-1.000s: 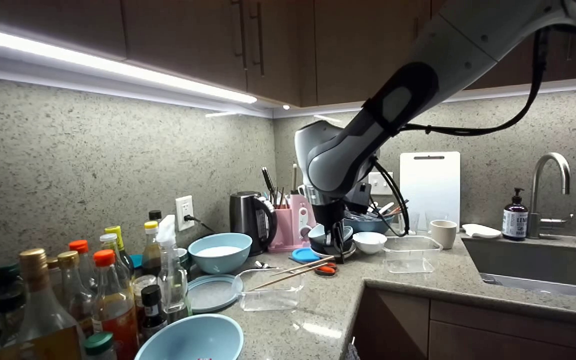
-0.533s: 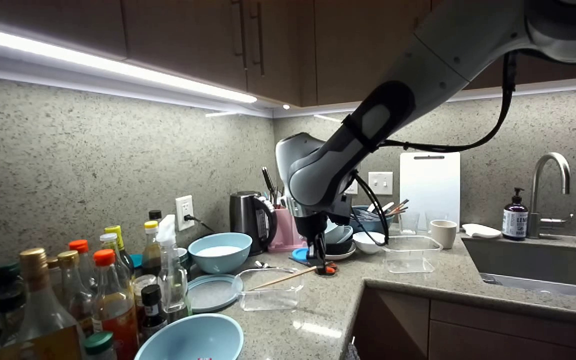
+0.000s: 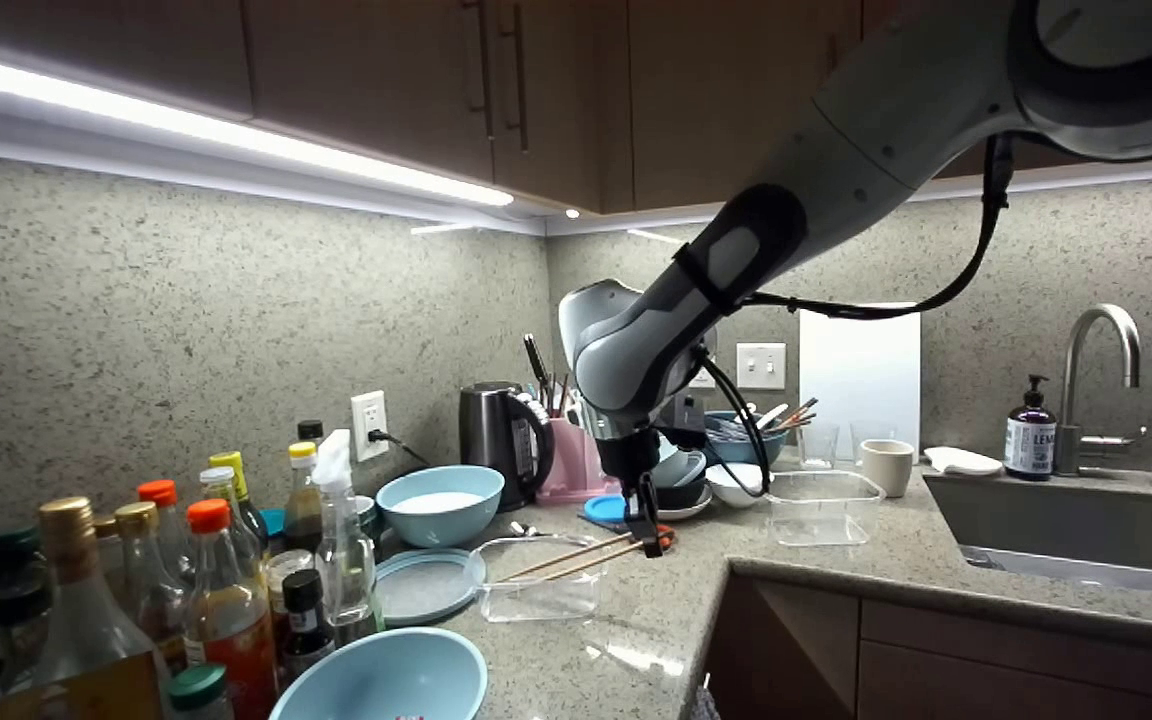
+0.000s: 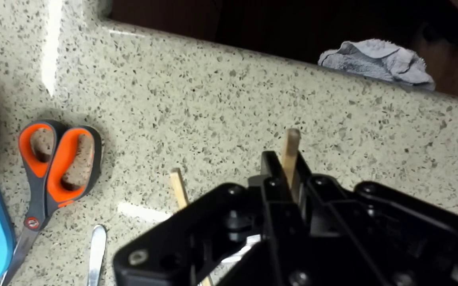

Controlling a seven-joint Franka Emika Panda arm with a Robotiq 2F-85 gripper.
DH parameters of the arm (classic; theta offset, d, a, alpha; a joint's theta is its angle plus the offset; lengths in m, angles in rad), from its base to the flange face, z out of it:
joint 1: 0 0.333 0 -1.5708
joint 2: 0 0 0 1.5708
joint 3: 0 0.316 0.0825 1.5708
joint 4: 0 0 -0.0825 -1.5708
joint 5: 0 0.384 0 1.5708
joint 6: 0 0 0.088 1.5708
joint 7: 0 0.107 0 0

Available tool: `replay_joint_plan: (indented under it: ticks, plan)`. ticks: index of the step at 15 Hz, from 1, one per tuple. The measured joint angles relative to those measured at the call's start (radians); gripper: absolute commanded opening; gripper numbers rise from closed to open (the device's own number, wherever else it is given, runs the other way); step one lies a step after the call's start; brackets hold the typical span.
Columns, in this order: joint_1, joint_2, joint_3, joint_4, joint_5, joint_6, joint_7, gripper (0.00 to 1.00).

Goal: Move the chopstick from the right bowl to the left bowl

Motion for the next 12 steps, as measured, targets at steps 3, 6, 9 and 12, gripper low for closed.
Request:
replay_joint_plan:
  ticks: [3, 6, 9, 12]
  plan:
    - [-0.033, 0.017, 0.004, 0.036, 0.041, -0.031, -0.050, 0.02]
    - [-0.058, 0.038, 0.011, 0.071, 0.081, -0.045, -0.089, 0.03]
    - [-0.069, 0.070, 0.025, 0.106, 0.112, -0.050, -0.112, 0.03]
    - [-0.071, 0.106, 0.039, 0.139, 0.116, -0.050, -0.123, 0.11]
